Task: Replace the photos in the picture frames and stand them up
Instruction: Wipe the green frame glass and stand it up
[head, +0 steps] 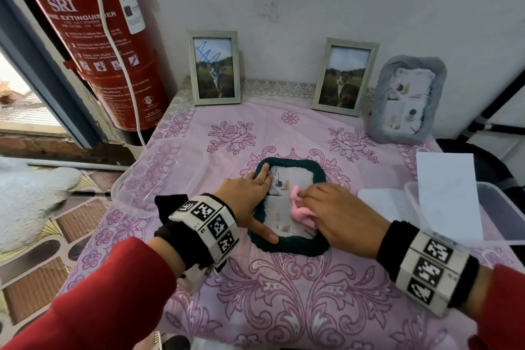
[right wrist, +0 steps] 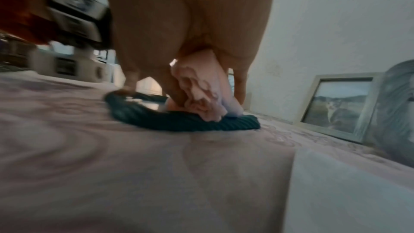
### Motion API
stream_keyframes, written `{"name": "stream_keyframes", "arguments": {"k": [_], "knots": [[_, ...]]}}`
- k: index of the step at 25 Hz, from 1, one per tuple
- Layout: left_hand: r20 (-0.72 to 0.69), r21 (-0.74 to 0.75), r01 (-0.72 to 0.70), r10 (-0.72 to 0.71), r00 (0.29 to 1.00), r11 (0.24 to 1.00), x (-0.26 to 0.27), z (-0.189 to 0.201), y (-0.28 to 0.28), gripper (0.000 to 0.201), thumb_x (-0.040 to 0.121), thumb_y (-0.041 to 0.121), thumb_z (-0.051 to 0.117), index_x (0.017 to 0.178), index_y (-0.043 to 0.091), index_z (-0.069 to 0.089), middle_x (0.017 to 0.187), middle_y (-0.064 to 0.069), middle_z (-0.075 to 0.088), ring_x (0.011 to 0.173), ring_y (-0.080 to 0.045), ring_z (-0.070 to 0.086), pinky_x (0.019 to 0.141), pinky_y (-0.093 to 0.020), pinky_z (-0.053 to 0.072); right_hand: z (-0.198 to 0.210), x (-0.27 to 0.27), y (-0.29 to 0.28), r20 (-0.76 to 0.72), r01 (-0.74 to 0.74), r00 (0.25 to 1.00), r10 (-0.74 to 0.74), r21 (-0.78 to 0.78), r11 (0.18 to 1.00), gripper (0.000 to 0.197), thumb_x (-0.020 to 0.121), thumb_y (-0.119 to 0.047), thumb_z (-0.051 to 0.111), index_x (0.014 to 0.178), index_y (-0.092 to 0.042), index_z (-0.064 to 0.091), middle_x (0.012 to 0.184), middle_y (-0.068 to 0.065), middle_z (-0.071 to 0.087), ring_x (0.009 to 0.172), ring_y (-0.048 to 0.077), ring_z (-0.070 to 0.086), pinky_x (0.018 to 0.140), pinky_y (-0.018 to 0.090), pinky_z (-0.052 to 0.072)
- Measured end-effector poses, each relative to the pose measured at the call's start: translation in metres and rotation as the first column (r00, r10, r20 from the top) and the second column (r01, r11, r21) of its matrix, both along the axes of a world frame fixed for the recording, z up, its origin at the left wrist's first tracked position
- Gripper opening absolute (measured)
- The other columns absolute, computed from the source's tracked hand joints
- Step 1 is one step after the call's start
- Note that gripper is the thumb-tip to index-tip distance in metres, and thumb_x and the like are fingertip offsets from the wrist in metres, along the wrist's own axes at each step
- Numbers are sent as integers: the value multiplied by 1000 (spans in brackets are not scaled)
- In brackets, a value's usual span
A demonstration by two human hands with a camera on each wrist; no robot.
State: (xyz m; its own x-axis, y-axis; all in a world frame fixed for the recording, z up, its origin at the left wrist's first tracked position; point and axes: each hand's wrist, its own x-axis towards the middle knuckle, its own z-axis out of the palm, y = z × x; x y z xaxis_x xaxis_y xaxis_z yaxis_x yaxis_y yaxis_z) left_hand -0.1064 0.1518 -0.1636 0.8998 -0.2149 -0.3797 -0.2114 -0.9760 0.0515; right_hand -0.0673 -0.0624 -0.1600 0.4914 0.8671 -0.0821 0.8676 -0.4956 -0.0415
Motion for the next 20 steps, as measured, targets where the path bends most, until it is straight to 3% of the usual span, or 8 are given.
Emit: {"name": "stream_keyframes", "arguments": {"k": [2, 5, 7, 9, 12, 17, 20], "knots": [[3, -16, -3, 3, 1000, 1000, -2, -1, 1, 127, 63, 75, 61, 149, 13, -8, 156, -5, -19, 146, -24, 11, 106, -45, 38, -1, -14, -13, 78, -55, 995, 55, -2, 998, 20, 85, -19, 50, 100, -20, 62, 111, -4, 62, 105, 17, 56, 98, 35, 44], [13, -33, -10, 10, 1000, 999, -4, -1, 2, 125, 63, 76, 60, 150, 15, -7, 156, -2, -19, 146, -22, 10, 107, -45, 37, 0, -14, -23, 174, -73, 982, 73, -3, 997, 25, 77, -19, 60, 101, -18, 66, 104, -3, 67, 97, 17, 63, 92, 36, 52], [19, -27, -10, 10, 1000, 1000, -3, -2, 3, 126, 62, 76, 60, 150, 15, -6, 156, -1, -18, 146, -21, 12, 106, -47, 37, 0, -5, -21, 165, -51, 985, 51, -7, 999, 28, 82, -19, 58, 108, -16, 64, 108, -1, 65, 98, 19, 62, 94, 37, 50], [16, -22, -10, 10, 1000, 1000, -2, -2, 2, 126, 62, 76, 60, 150, 15, -6, 156, -1, -18, 146, -21, 12, 106, -49, 37, 1, 8, -9, 109, -6, 994, 10, -43, 999, 29, 91, -21, 44, 116, -16, 57, 117, -1, 58, 106, 20, 54, 99, 36, 42], [24, -4, -7, 7, 1000, 1000, -1, -2, 1, 127, 61, 76, 61, 149, 15, -6, 156, -3, -18, 145, -22, 15, 103, -48, 39, 1, 23, 19, 51, 44, 998, -42, -29, 999, 27, 94, -21, 36, 112, -18, 55, 119, -3, 51, 109, 18, 44, 98, 32, 33], [54, 4, -12, 12, 998, 1000, -4, -2, 0, 125, 62, 76, 60, 150, 14, -5, 157, -3, -17, 143, -23, 22, 102, -45, 40, -3, -19, 31, -139, -44, 989, 55, 78, 996, 19, 90, -15, 41, 96, -15, 59, 118, -1, 56, 111, 16, 48, 99, 33, 37], [55, -9, -6, 7, 998, 1000, -5, -1, 2, 125, 63, 77, 59, 150, 15, -6, 157, -1, -17, 141, -23, 26, 101, -44, 41, -4, -38, -3, -15, -65, 998, 68, 131, 989, 27, 86, -19, 43, 103, -22, 64, 114, -8, 63, 107, 9, 58, 96, 30, 49]]}}
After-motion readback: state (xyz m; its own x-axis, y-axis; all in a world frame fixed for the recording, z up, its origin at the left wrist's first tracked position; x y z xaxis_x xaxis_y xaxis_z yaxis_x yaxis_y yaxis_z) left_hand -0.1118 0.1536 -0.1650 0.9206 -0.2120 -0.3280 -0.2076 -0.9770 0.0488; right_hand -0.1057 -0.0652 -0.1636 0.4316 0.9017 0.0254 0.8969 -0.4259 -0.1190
